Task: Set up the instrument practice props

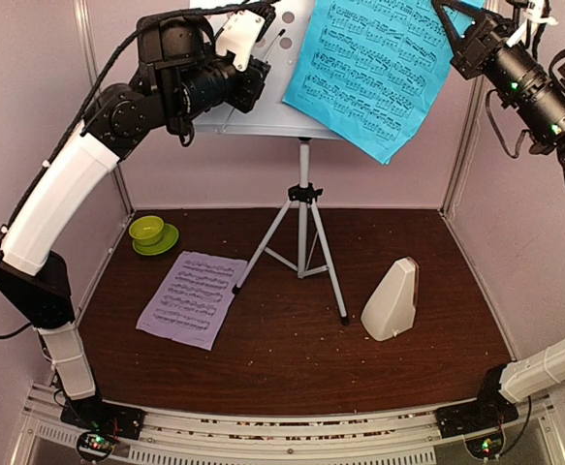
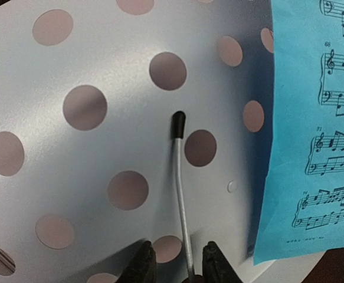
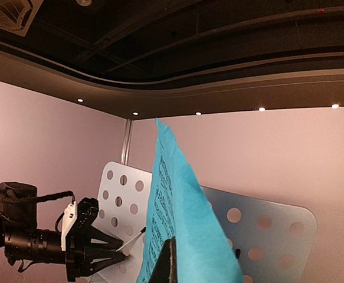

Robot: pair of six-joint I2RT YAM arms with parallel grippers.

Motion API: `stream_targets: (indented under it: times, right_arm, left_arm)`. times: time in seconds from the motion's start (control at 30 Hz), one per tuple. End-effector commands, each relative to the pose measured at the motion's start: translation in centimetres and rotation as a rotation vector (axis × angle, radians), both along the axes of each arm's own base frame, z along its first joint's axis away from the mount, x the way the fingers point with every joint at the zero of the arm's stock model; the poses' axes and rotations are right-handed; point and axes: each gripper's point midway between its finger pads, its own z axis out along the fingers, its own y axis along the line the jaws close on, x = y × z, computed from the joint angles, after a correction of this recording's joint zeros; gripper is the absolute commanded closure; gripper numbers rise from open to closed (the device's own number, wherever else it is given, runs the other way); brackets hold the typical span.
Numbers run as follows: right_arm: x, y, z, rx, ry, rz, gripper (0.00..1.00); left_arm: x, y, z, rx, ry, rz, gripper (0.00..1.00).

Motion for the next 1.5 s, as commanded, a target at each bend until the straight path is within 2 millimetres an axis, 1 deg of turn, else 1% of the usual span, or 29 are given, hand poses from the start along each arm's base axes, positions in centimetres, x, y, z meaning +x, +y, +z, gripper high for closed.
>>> stream_targets:
  times: [0.0, 0.07, 0.23, 0.33, 0.5, 0.63, 0.83, 0.97, 1.17, 1.33, 1.4, 1.43, 1.47]
  right_arm:
    - [-0.2, -0.9, 1.4, 0.028, -0.043, -0.030, 1.00]
    - [0.0, -0.8, 1.4, 0.026, -0.044, -0.037, 1.00]
    - [0.5, -0.5, 1.2, 0.030, -0.046, -0.044, 1.00]
    - [0.9, -0.3, 1.0, 0.030, -0.044, -0.049, 1.00]
    - [1.5, -0.3, 1.0, 0.034, -0.047, -0.073, 1.00]
    - [1.9, -0.4, 1.1, 0.041, -0.055, -0.096, 1.00]
    - [2.6, 0.7, 1.0, 0.034, -0.081, -0.073, 1.00]
    - [3.2, 1.8, 1.0, 0.027, -0.106, -0.060, 1.00]
    - [4.0, 3.6, 1.4, 0.019, -0.161, -0.025, 1.00]
    - [4.4, 5.0, 2.1, 0.042, -0.202, 0.024, 1.00]
    - [4.6, 5.7, 2.2, 0.038, -0.220, 0.042, 1.00]
    - [5.0, 6.6, 2.0, 0.019, -0.227, 0.051, 1.00]
    - [5.1, 7.0, 2.1, 0.007, -0.241, 0.054, 1.00]
  left_arm:
    - [0.0, 0.7, 1.7, -0.043, -0.045, 0.028, 0.74]
    - [-0.4, 0.8, 2.4, -0.064, -0.063, 0.012, 0.78]
    - [-0.8, 1.1, 3.6, -0.103, -0.117, 0.002, 0.94]
    - [-1.2, 1.1, 4.2, -0.122, -0.150, -0.014, 1.00]
    - [-1.6, 0.7, 4.7, -0.145, -0.205, -0.044, 1.00]
    - [-2.0, 1.4, 5.6, -0.207, -0.263, -0.035, 1.00]
    - [-3.1, 1.1, 6.2, -0.226, -0.341, -0.089, 1.00]
    - [-3.9, 1.2, 6.1, -0.253, -0.368, -0.128, 1.00]
    - [-4.3, 0.6, 5.7, -0.237, -0.366, -0.168, 1.00]
    - [-4.5, 0.9, 5.2, -0.233, -0.361, -0.167, 1.00]
    - [-4.6, 0.8, 5.1, -0.228, -0.359, -0.175, 1.00]
    - [-4.6, 0.8, 5.2, -0.226, -0.359, -0.179, 1.00]
    - [-4.7, 0.8, 5.2, -0.224, -0.359, -0.179, 1.00]
